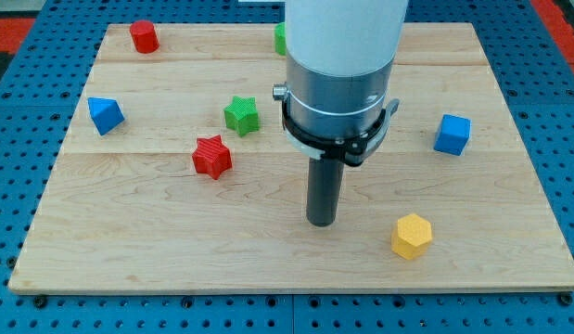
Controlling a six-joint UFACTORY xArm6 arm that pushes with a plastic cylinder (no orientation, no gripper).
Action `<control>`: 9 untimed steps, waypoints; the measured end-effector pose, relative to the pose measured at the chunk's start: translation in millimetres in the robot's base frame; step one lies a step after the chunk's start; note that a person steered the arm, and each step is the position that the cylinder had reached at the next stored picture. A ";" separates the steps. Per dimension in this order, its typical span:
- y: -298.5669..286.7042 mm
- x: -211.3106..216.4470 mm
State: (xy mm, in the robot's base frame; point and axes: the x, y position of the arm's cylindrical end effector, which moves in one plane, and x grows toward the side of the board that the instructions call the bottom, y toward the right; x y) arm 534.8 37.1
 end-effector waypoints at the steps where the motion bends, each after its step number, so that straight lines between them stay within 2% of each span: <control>1: 9.3 -28.4; 5: 65.6 -88.6; 9: 67.0 -145.3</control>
State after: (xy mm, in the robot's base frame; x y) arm 389.5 104.1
